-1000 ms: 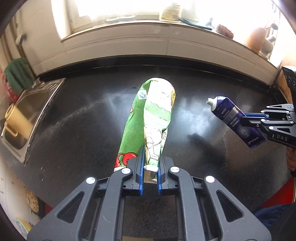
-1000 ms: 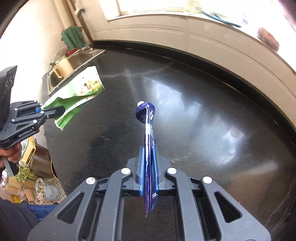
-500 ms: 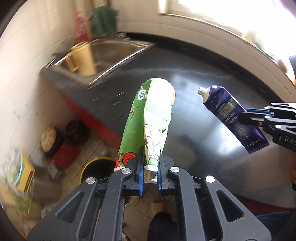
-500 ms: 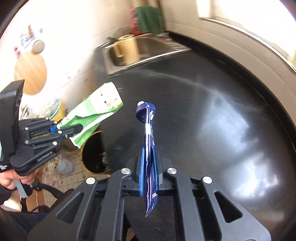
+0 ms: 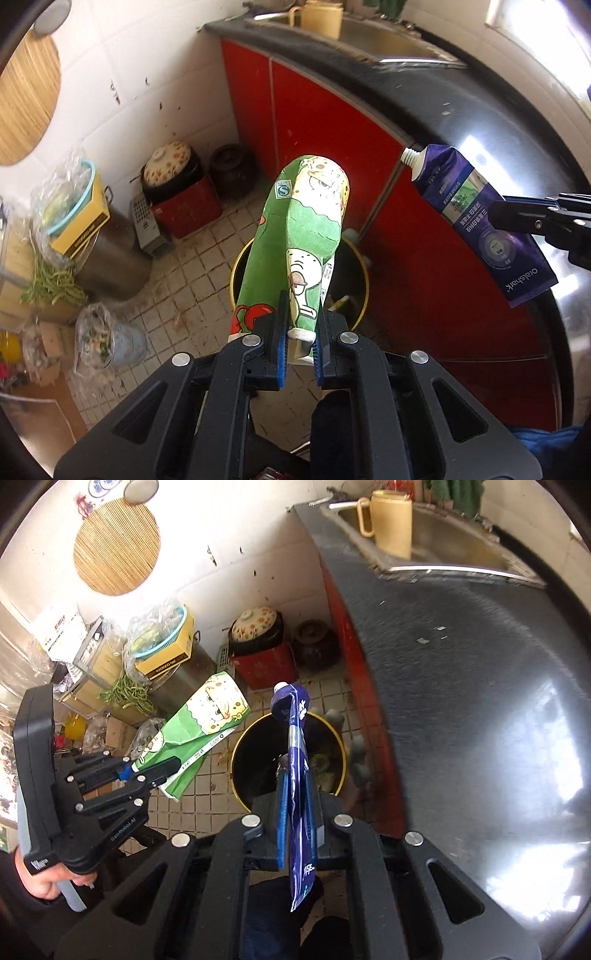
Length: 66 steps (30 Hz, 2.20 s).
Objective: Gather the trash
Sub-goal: 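Carry wrapper and blue tube to the bin and release both inside, then swing both open tools back over the empty countertop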
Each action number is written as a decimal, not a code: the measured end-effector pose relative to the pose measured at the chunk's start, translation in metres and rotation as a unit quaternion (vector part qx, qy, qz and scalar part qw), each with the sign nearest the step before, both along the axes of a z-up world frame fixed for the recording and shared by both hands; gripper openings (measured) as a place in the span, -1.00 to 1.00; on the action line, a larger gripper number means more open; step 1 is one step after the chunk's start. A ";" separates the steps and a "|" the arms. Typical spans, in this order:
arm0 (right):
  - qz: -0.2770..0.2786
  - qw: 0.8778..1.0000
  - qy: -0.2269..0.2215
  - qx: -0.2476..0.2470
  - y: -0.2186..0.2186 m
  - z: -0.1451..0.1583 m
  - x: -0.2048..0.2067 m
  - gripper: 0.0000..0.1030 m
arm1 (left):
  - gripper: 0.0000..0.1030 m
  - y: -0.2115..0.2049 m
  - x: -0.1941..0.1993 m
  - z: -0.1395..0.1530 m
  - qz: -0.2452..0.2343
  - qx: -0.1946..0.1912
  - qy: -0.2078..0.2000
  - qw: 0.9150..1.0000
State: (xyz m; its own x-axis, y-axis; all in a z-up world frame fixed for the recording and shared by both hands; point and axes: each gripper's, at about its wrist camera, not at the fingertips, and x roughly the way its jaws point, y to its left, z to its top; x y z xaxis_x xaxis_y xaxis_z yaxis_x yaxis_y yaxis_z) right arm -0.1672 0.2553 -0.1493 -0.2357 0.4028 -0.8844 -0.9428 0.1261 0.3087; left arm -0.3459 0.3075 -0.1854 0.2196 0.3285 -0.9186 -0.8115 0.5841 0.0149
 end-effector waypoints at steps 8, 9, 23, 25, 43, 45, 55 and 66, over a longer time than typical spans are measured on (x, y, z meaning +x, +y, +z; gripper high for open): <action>0.003 0.999 0.015 -0.034 0.045 -0.037 -0.022 -0.82 | -0.81 0.035 -0.007 -0.050 0.025 -0.046 0.006 0.999; 0.004 0.999 0.015 -0.036 0.049 -0.039 -0.023 -0.82 | -0.81 0.038 -0.006 -0.053 0.026 -0.048 0.007 0.999; 0.008 0.999 0.004 -0.041 0.069 -0.044 -0.032 -0.81 | -0.72 0.058 0.001 -0.073 0.013 -0.063 0.012 0.998; 0.009 0.999 -0.005 -0.050 0.072 -0.045 -0.034 -0.54 | -0.22 0.061 0.002 -0.075 0.011 -0.066 0.018 0.998; -0.070 0.997 -0.009 0.025 -0.009 0.045 0.026 0.73 | 0.80 0.031 0.019 -0.003 -0.003 -0.020 0.005 1.000; -0.110 0.993 -0.024 0.036 -0.044 0.066 0.051 0.76 | 0.80 0.019 0.039 0.015 -0.027 -0.013 -0.010 0.999; -0.418 0.898 -0.129 0.039 -0.277 0.135 0.171 0.82 | 0.80 -0.082 0.219 0.094 -0.258 -0.006 -0.070 0.964; -0.652 0.740 -0.164 -0.006 -0.501 0.159 0.186 0.82 | 0.80 -0.212 0.352 0.143 -0.436 0.022 -0.087 0.895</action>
